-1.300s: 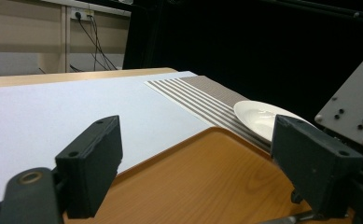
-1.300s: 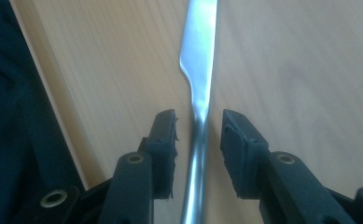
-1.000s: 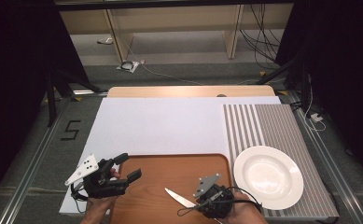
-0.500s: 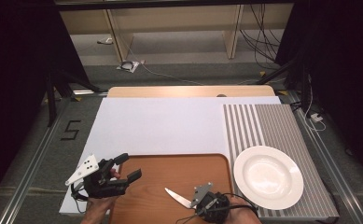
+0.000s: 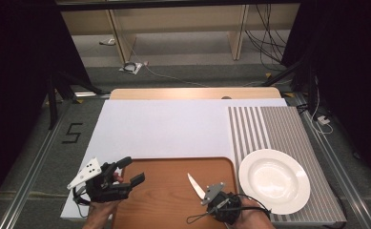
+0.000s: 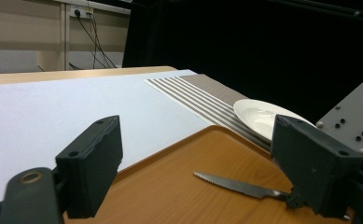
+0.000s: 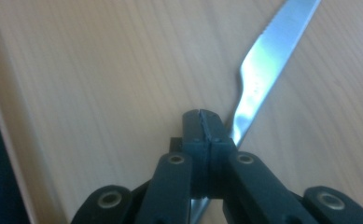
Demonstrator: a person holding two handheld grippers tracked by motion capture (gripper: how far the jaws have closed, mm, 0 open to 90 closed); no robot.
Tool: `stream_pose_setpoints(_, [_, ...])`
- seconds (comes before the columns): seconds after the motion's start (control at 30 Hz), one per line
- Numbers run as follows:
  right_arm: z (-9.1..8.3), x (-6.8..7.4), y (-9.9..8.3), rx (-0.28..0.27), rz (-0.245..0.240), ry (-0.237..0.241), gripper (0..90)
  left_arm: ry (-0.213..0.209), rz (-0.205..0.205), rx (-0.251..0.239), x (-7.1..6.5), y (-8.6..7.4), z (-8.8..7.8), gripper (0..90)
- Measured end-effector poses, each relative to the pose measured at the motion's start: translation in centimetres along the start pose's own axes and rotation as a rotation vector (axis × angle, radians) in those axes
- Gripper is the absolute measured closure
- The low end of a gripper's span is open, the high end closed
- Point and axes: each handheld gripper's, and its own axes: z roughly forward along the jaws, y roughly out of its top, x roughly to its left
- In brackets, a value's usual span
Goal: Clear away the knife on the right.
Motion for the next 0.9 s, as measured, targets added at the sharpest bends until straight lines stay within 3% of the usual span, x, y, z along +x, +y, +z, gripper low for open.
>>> stream_pose_setpoints(0.67, [-0.9, -1.3, -2.3, 0.001, 0.072, -0.068, 90.0, 0.000, 0.002, 0.001, 0.0, 0.0, 0.0, 16.9])
stream_pose_setpoints(0.9, [-1.2, -1.5, -2.9, -0.005, 0.090, -0.070, 90.0, 0.000, 0.002, 0.001, -0.1, 0.0, 0.0, 16.9])
